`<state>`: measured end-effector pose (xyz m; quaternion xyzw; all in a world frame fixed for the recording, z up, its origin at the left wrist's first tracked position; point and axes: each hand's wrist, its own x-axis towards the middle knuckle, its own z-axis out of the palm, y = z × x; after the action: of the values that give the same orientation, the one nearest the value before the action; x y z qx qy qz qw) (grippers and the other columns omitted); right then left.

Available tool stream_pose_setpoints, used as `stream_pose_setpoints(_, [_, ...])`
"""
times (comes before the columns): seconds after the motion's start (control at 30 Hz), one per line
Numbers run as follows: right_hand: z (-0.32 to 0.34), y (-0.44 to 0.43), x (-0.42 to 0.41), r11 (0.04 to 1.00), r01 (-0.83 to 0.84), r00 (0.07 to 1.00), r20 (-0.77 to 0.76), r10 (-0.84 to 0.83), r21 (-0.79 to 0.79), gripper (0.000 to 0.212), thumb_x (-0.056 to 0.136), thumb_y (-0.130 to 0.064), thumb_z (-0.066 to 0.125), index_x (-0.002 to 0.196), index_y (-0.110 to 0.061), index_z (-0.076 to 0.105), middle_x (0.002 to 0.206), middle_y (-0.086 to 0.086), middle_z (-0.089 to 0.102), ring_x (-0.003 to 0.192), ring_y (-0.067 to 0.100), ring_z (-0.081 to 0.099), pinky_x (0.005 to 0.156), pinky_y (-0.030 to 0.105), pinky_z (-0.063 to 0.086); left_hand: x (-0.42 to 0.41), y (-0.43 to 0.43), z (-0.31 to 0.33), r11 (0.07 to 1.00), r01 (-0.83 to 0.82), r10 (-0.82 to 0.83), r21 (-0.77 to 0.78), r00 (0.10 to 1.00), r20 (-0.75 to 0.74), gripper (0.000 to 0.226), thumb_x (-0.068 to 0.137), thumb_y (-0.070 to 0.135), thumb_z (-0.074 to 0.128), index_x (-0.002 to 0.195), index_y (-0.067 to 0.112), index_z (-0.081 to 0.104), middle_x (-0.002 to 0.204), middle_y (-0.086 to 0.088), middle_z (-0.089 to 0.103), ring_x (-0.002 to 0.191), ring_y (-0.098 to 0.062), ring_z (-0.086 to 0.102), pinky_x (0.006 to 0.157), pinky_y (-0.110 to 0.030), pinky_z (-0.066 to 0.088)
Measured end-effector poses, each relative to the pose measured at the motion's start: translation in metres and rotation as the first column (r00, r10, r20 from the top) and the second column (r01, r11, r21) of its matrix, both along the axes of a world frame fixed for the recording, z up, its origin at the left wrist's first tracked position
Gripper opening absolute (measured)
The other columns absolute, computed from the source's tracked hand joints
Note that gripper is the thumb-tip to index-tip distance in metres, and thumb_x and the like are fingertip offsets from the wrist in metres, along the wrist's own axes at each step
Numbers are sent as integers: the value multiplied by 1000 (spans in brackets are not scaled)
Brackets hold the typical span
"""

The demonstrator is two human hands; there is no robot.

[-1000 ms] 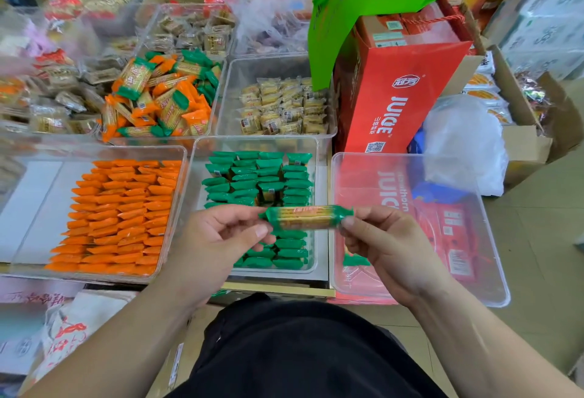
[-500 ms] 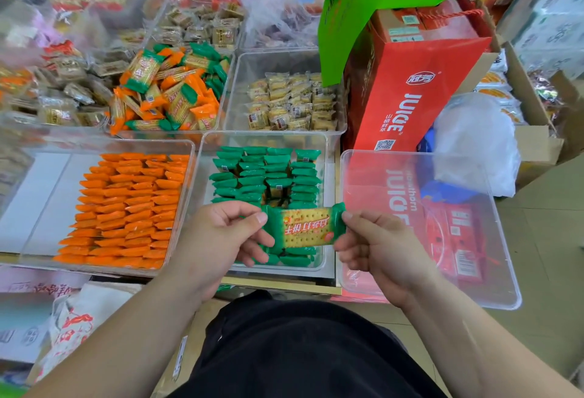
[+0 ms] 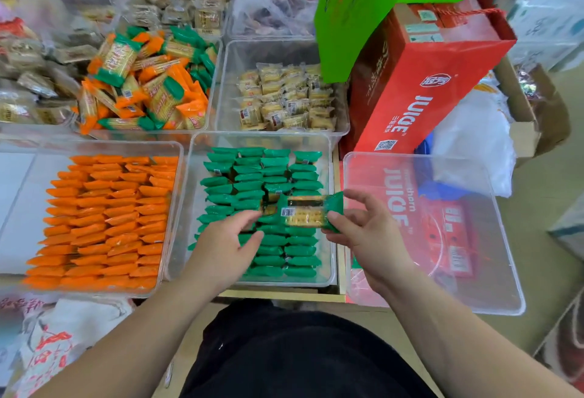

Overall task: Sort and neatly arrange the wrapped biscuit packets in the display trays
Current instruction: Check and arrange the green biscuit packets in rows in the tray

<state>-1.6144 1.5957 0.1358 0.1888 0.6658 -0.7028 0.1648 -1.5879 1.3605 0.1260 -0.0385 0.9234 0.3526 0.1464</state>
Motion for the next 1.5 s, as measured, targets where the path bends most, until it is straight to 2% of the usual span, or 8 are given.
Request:
stream_pose_setpoints(0.13, [-23, -16, -25, 858, -138, 947, -187, 260, 494, 32, 90, -19, 74, 121, -14, 70, 94, -7, 75, 84, 7, 71, 78, 21, 58, -24, -30, -45, 893, 207, -175, -399, 978, 116, 65, 97, 52, 54, 153, 23, 38, 163, -3, 29, 149, -27, 26, 121, -41, 21])
stream_pose_setpoints(0.2, [-29, -27, -33, 732, -147, 877, -255, 407, 665, 31, 88, -19, 76, 119, -15, 72, 96, -8, 73, 77, -2, 63, 78, 12, 51, -28, -45, -67, 821, 306, -239, -482, 951, 197, 71, 97, 60, 44, 157, 25, 29, 167, -4, 15, 152, -30, 16, 123, -46, 17])
stream_pose_setpoints(0.27, [-36, -37, -42, 620, -171, 785, -274, 555, 766, 30, 88, -18, 77, 117, -12, 73, 101, -2, 74, 82, 6, 64, 82, 20, 53, -28, -57, -82, 803, 352, -292, -481, 936, 198, 72, 97, 63, 42, 157, 26, 29, 167, -5, 12, 152, -33, 15, 122, -51, 19])
stream_pose_setpoints(0.4, [-57, -56, -58, 332, -275, 606, -105, 789, 902, 21, 82, -15, 79, 102, -8, 75, 95, 9, 73, 89, 31, 68, 80, 41, 58, -21, -69, -88, 830, 355, -322, -430, 935, 149, 76, 89, 63, 40, 154, 23, 38, 166, -7, 18, 150, -35, 21, 119, -55, 24])
stream_pose_setpoints(0.53, [-77, -70, -72, 116, -264, 489, 29, 872, 958, 18, 68, -7, 83, 84, -9, 75, 78, 7, 70, 76, 34, 66, 67, 43, 59, -19, -73, -90, 837, 369, -338, -405, 929, 150, 76, 88, 62, 47, 153, 24, 38, 166, -7, 19, 150, -35, 20, 119, -57, 25])
stream_pose_setpoints(0.77, [-103, -79, -73, -69, -212, 570, 180, 801, 975, 22, 61, -15, 82, 74, -31, 77, 68, -15, 65, 79, 19, 50, 69, 32, 45, -43, -69, -79, 921, 218, -259, -323, 962, -91, 46, 85, 37, 76, 124, 12, 69, 129, -10, 64, 118, -33, 58, 101, -47, 46])
stream_pose_setpoints(1.07, [-92, -82, -62, -32, -300, 597, 214, 773, 954, 26, 84, -25, 53, 93, -30, 77, 94, -15, 71, 106, 23, 49, 87, 39, 39, -119, -27, -79, 907, 274, -350, -321, 913, -209, 32, 80, 27, 81, 109, 14, 76, 91, -6, 66, 87, -33, 58, 74, -41, 46])
stream_pose_setpoints(1.5, [-84, -57, -38, 105, -153, 634, 17, 773, 983, 18, 80, -26, 62, 89, -25, 77, 101, -10, 71, 113, 26, 54, 89, 41, 42, -127, -9, -90, 905, 265, -365, -334, 886, -286, 7, 72, 9, 83, 73, 12, 77, 75, -3, 65, 71, -30, 54, 63, -40, 49])
